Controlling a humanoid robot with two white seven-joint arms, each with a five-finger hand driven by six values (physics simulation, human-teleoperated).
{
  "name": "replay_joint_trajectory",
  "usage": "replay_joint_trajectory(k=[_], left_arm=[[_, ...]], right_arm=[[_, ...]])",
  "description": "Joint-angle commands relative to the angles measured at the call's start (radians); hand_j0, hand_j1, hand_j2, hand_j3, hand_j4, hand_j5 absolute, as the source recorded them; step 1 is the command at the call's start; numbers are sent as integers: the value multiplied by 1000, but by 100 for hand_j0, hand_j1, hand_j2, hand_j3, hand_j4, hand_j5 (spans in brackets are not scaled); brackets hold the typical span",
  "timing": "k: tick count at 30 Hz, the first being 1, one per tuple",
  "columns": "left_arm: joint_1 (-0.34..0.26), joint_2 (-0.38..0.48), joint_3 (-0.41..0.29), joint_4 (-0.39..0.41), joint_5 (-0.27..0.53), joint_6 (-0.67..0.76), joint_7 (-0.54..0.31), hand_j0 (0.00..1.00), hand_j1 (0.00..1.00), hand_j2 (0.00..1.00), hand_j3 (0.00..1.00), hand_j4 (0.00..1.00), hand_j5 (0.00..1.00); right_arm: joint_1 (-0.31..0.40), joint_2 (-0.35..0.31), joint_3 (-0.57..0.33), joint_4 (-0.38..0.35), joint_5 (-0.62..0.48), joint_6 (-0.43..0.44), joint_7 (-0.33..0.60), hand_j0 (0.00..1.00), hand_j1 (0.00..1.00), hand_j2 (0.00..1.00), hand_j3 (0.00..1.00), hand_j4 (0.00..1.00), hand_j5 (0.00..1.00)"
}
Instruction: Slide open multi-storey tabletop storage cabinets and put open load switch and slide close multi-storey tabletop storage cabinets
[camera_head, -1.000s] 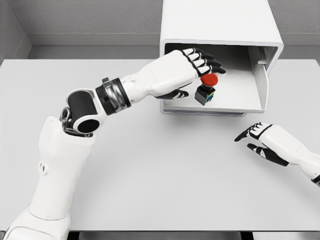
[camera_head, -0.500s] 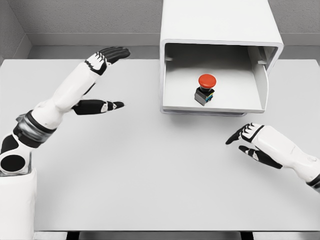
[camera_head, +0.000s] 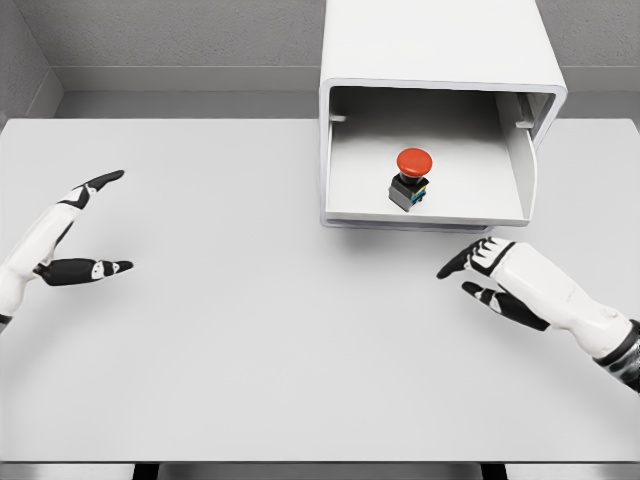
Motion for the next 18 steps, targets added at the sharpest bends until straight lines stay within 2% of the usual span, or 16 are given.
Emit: replay_joint_trajectory(k=[1,3,7,18], left_arm=[[-2,6,8,6,10,2,0,100,100,100,100,100,100],[-2,6,26,6,9,2,0,100,100,100,100,100,100],[-3,9,43,7,9,2,0,100,100,100,100,100,100],[-5,10,43,7,7,2,0,100,100,100,100,100,100]], right_arm=[[-2,17,16,-1,-6,0,0,58,58,58,58,58,58],[-17,40,30,-1,-5,0,8,58,58,58,58,58,58],[-46,45,50,1,-5,0,8,58,58,58,58,58,58],[-83,43,49,1,-6,0,5,58,58,58,58,58,58]])
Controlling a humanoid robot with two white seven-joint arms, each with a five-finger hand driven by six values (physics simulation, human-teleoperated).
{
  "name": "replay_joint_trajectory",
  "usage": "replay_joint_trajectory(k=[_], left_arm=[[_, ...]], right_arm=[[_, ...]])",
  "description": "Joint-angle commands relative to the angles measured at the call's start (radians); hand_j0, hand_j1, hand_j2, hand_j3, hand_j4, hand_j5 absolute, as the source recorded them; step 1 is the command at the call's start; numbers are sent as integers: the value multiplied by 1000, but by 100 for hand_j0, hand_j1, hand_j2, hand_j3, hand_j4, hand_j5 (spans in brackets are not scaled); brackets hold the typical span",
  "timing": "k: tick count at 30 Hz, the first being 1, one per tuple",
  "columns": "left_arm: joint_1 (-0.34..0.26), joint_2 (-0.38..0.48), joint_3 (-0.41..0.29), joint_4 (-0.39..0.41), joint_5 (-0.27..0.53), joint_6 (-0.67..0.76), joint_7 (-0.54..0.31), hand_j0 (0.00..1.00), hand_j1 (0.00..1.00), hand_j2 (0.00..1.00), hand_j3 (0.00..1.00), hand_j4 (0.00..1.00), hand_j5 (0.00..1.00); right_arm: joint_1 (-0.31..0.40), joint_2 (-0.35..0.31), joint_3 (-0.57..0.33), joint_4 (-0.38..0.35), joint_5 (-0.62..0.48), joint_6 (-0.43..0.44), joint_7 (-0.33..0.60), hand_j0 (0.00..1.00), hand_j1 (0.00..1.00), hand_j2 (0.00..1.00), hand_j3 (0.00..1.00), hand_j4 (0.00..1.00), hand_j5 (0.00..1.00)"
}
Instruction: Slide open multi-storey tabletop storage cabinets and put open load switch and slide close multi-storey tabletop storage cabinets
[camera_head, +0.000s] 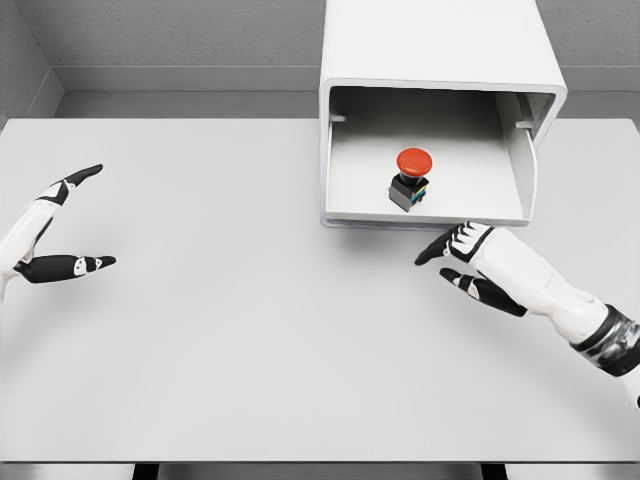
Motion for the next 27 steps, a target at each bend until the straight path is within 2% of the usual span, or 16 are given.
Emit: replay_joint_trajectory(k=[1,14,19,27], left_arm=[[0,2,0,0,8,2,0,100,100,100,100,100,100],[2,0,0,0,7,2,0,100,100,100,100,100,100],[0,2,0,0,7,2,0,100,100,100,100,100,100],[-2,2,0,1,5,2,0,100,100,100,100,100,100]], right_arm=[[0,-1,0,0,-7,0,-1,58,58,58,58,58,58],[-38,13,1,13,-2,0,1,59,59,59,59,59,59],[-66,13,10,53,-2,0,1,59,59,59,59,59,59],[-164,47,70,144,1,0,4,62,62,62,62,62,62]])
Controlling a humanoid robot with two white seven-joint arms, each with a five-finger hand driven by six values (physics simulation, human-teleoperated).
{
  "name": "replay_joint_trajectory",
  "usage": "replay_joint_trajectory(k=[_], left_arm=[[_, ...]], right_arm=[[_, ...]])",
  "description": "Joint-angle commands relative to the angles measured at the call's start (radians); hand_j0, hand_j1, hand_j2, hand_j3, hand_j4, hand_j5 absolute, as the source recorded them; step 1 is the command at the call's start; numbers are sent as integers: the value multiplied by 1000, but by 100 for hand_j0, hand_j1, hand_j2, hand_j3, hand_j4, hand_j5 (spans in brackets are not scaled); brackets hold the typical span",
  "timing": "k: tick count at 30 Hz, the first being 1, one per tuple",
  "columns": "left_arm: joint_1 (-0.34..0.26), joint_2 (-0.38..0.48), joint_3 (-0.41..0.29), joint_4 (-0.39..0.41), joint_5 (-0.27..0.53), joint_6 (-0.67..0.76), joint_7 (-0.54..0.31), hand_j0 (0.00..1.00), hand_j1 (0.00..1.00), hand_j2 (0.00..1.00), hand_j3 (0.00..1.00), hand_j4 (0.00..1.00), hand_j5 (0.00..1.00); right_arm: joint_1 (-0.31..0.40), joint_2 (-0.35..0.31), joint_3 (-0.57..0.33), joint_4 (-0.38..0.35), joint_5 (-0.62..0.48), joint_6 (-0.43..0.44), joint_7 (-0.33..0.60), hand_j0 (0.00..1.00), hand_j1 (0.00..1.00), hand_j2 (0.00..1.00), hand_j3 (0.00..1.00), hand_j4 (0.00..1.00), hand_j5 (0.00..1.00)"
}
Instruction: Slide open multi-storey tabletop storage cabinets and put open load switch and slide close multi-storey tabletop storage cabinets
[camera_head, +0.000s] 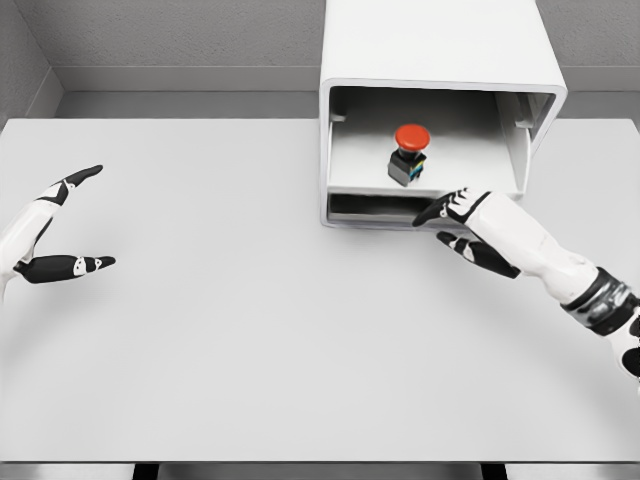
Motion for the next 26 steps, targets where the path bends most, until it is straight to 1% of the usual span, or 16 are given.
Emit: replay_joint_trajectory(k=[1,3,5,8,9,10,11,13,14,15,17,24,26], left_arm=[[0,1,0,0,7,2,0,100,100,100,100,100,100],[0,1,0,0,5,2,0,100,100,100,100,100,100],[0,1,0,0,5,2,0,100,100,100,100,100,100],[0,1,0,0,5,2,0,100,100,100,100,100,100],[0,1,0,0,5,2,0,100,100,100,100,100,100],[0,1,0,0,5,2,0,100,100,100,100,100,100],[0,1,0,0,5,2,0,100,100,100,100,100,100],[0,1,0,0,5,2,0,100,100,100,100,100,100],[0,1,0,0,5,2,0,100,100,100,100,100,100],[0,1,0,0,5,2,0,100,100,100,100,100,100],[2,1,0,0,5,2,0,100,100,100,100,100,100],[5,2,0,0,2,2,0,100,100,100,100,100,100],[8,14,0,0,2,2,0,100,100,100,100,100,100]], right_arm=[[-3,7,17,29,-5,0,1,62,62,62,62,62,62],[-34,18,31,59,-5,0,1,62,62,62,62,62,62],[-48,18,31,69,-6,0,1,62,62,62,62,62,62],[-45,4,26,62,-11,0,-2,63,63,63,63,63,63],[-32,-8,25,59,-14,0,-4,63,63,63,63,63,63],[-28,-51,19,48,-14,0,-8,65,65,65,65,65,65],[-6,-111,2,46,-35,0,-15,66,66,66,66,66,66],[69,-154,-104,51,-55,0,-15,65,65,65,65,65,65],[94,-183,-130,54,-66,0,-15,65,65,65,65,65,65],[103,-199,-135,56,-74,0,-15,65,65,65,65,65,65],[107,-214,-136,59,-77,0,-15,65,65,65,65,65,65],[113,-217,-136,59,-77,0,-15,65,65,65,65,65,65],[114,-219,-136,59,-77,0,-15,65,65,65,65,65,65]])
